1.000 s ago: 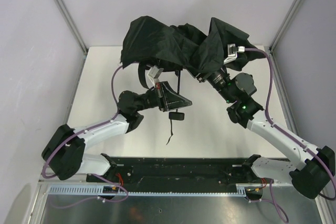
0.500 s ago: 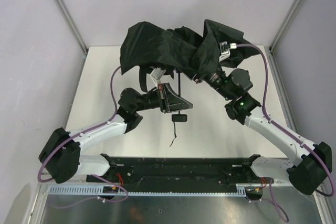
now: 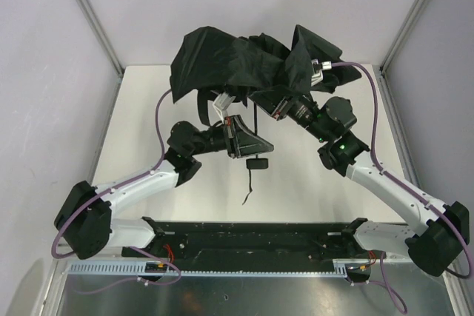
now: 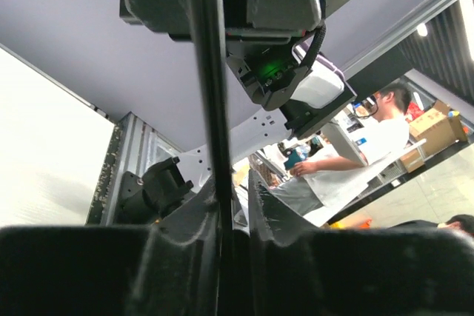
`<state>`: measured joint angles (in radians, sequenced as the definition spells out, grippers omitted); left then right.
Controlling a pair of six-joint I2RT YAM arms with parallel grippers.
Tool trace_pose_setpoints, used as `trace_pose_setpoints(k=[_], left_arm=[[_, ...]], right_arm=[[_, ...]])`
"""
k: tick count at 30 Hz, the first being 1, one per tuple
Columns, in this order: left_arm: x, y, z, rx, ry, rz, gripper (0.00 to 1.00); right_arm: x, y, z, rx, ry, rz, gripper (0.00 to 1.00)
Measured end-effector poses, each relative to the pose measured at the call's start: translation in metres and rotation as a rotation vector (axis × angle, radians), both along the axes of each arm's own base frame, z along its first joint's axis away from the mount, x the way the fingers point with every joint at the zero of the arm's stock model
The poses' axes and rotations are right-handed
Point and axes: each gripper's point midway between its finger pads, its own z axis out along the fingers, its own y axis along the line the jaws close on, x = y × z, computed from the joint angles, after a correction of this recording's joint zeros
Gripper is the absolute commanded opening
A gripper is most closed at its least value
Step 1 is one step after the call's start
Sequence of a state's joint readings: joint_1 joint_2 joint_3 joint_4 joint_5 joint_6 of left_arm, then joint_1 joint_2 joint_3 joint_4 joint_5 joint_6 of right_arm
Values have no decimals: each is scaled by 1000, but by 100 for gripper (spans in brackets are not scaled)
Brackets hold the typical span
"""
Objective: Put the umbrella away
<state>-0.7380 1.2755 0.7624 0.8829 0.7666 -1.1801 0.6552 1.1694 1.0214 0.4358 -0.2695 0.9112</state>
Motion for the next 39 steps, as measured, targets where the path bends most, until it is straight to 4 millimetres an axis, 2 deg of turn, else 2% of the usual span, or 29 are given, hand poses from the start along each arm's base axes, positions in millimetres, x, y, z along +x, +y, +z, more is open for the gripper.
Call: trace_pose_setpoints(k=[1,3,6,10,13,16,19,21,24,27,31,33,36,39], left_arm=[[-1,0,-1,-1,-12,2,44],[-7,4,-5,0,-23,8,56],[-17,17,-15,-5,-44,47,65],[-30,35,-51,35,-32,91,66],[-33,43,-83,97,0,129,57],[-34,53,-110,169,17,181,52],[-33,64,-114,206,-31,250,61],[-32,72,-106,205,-87,295,69],[-29,84,-76,186,-187,373,78],[-23,94,-21,152,-272,454,80],[-20,100,60,98,-349,505,74],[-18,102,94,72,-384,515,75],[-14,103,114,70,-418,524,82],[-15,96,119,98,-454,469,71]], right_arm=[[2,-2,0,-3,0,-25,0],[6,-9,0,-12,0,-82,0],[10,-29,4,-32,-16,-192,0],[15,-65,21,-45,-79,-362,0],[19,-93,28,-90,-130,-500,0],[25,-115,20,-195,-156,-629,0],[34,-132,0,-356,-152,-728,0],[38,-140,-21,-476,-139,-748,0],[38,-145,-46,-600,-141,-729,0],[30,-146,-73,-694,-161,-676,0],[18,-137,-97,-767,-224,-572,0],[10,-131,-110,-794,-271,-510,0],[-1,-120,-127,-823,-348,-412,0],[-7,-110,-136,-832,-404,-336,0]])
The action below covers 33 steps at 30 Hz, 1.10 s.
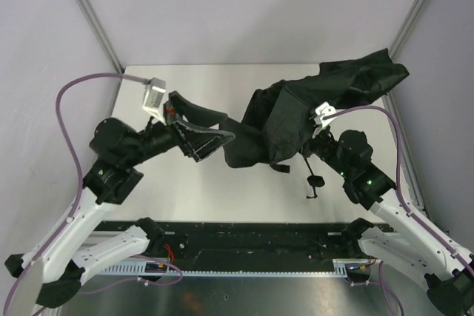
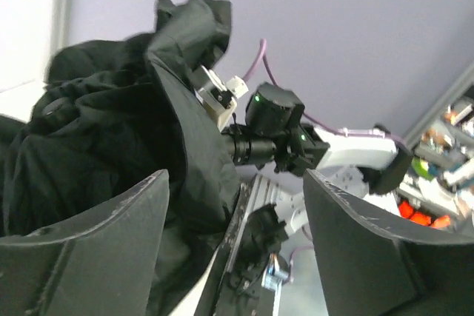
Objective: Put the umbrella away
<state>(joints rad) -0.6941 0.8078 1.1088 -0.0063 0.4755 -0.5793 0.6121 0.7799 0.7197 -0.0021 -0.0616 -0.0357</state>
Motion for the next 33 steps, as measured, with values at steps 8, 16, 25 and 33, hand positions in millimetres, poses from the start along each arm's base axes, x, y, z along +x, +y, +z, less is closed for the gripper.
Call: trace_pose_setpoints(k=[8,16,25,33], left_arm=[[7,-44,-45,176,1,-130,67],[1,-68,-85,336,-56,-137,50],[30,-74,-107,488,-67,-33,2],[19,-36,-51,371,-168,85,0]], right_arm=[[-12,19,12,25,-56,143,0],[-18,21,17,43,-64,179,0],[-25,14,23,48,-73,177,0],[-17,0,19,44,-59,82,0]])
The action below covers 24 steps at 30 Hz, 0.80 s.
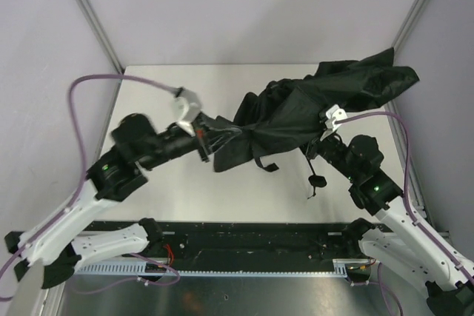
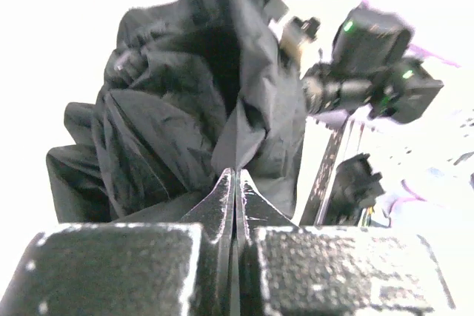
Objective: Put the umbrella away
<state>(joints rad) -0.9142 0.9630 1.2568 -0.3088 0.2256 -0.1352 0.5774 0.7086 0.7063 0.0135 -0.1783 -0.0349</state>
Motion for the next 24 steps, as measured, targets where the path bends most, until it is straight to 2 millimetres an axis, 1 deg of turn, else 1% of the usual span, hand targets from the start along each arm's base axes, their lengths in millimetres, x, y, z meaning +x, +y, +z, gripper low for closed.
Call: trace_pose_setpoints(k=[1,2,3,4,5,6,7,8,10,13,15,17,18,21,24], left_arm=[[-8,11,14,-44,-27,4,0],[-14,18,23,-73,-45,4,0],[-20,26,32,-108,-65,1,6],[-25,31,39,-134,-77,-1,21],[-31,38,46,-162,-96,-5,40],[-35,43,51,-184,-110,-6,55],[-38,47,55,-201,-119,-5,64],[-40,50,56,-209,-124,-2,69],[-41,53,54,-223,-101,6,73],[-43,49,52,-224,-65,-13,74],[-43,38,49,-217,-23,-46,69],[-39,23,41,-196,33,-79,65],[-34,13,33,-179,73,-84,65],[-16,-12,2,-116,186,-68,71],[7,-35,-40,-27,302,-18,74]], right_arm=[[1,-2,0,8,2,-16,0],[3,-4,-1,23,6,-34,0],[3,-5,-2,36,15,-43,0],[5,-6,-4,50,28,-59,0],[7,-8,-7,62,42,-78,0],[10,-10,-10,72,61,-95,0],[12,-10,-13,83,77,-108,0],[15,-12,-16,92,92,-129,0],[19,-15,-20,113,122,-171,0],[23,-20,-20,149,146,-221,0],[24,-22,-20,170,159,-242,0],[25,-23,-21,183,169,-260,0],[26,-23,-21,189,173,-270,0],[25,-22,-23,198,185,-286,0],[23,-19,-24,195,190,-293,0]])
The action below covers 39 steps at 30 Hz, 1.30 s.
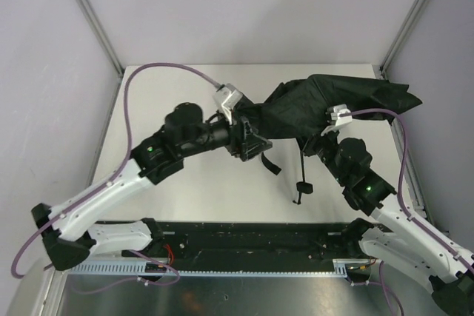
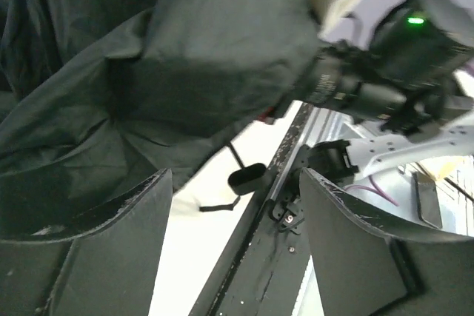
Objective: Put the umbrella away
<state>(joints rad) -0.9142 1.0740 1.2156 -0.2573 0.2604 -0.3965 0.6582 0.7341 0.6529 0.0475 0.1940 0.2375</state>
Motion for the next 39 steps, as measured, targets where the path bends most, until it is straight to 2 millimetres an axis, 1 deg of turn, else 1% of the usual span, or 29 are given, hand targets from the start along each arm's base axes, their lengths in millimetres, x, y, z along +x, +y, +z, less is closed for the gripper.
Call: trace_pose_setpoints(k=[2,3,4,5,7,8,9,11,12,13,14,15,16,17,18,20,21,23,24,25,26,27,28,30,32,34,36,37,39], left_arm=[[13,-8,-22,51,53,36,75],[17,-10,-29,66,68,52,76],[22,-11,-35,82,78,71,83],[32,-12,-44,104,90,116,88],[38,-11,-47,115,87,151,92],[41,-12,-48,120,86,169,92],[43,-15,-49,124,85,178,89],[49,-21,-51,135,84,192,79],[53,-25,-53,144,83,198,71],[57,-28,-55,153,82,203,61],[60,-32,-56,159,81,207,47],[63,-34,-56,165,78,206,29],[66,-38,-55,173,63,201,15],[67,-40,-53,168,63,201,7],[67,-41,-50,167,50,194,4],[66,-40,-41,155,19,178,1],[64,-39,-36,146,7,166,7],[52,-32,-24,115,-26,119,39],[43,-28,-19,100,-45,87,60],[29,-20,-14,80,-62,41,76],[14,-12,-11,62,-82,-9,85],[-1,-4,-7,42,-103,-56,92],[-17,5,-4,18,-117,-102,96],[-47,27,4,-25,-161,-174,99],[-69,52,21,-85,-217,-196,99],[-74,73,43,-141,-272,-153,99],[-73,95,72,-209,-310,-73,99],[-71,102,86,-242,-317,-37,99],[-60,104,102,-276,-299,18,99]], right_arm=[[-2,3,-1,-4,2,0,0],[-3,4,-1,-7,4,0,0],[-3,4,-2,-8,4,0,0],[-4,6,-1,-9,3,-3,0],[-5,6,0,-9,0,-3,0],[-6,7,1,-9,-2,-3,0],[-6,7,1,-8,-4,-3,0],[-6,8,2,-12,-7,-5,0],[-6,9,2,-15,-8,-5,0],[-6,10,2,-20,-8,-6,0],[-6,11,1,-25,-9,-6,0],[-6,12,0,-34,-10,-6,0],[-5,13,-1,-42,-11,-3,0],[-4,14,-2,-51,-14,-2,0],[-3,15,-3,-59,-19,2,0],[0,17,-1,-74,-37,13,0],[1,20,0,-85,-51,32,0],[6,18,2,-104,-75,45,0],[8,17,4,-114,-91,59,0],[10,17,6,-125,-110,80,0],[14,17,8,-136,-131,100,0],[16,17,10,-145,-153,127,0],[18,17,12,-150,-171,157,0],[21,19,16,-156,-209,223,0],[21,22,19,-152,-241,306,0],[17,26,20,-148,-261,381,0],[7,34,21,-136,-274,472,0],[0,39,23,-125,-282,527,0],[-11,46,28,-105,-296,601,0]])
